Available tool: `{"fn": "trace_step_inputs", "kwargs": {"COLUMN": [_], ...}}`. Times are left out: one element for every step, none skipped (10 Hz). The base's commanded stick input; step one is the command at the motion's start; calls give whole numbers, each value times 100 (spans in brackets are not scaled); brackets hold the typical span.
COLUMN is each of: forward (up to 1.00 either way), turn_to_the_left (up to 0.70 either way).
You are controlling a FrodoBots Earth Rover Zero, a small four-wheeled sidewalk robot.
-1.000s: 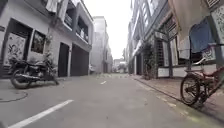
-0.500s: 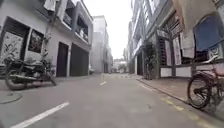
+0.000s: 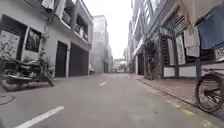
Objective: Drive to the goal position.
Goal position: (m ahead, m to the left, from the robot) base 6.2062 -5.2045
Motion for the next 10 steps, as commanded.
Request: {"fn": "trace_step_inputs", "kwargs": {"forward": [43,46,46,46,49,50,50,50,50,50], "turn_to_the_left": [0,0,0,0,0,-15,-50,-50,-50,-50]}}
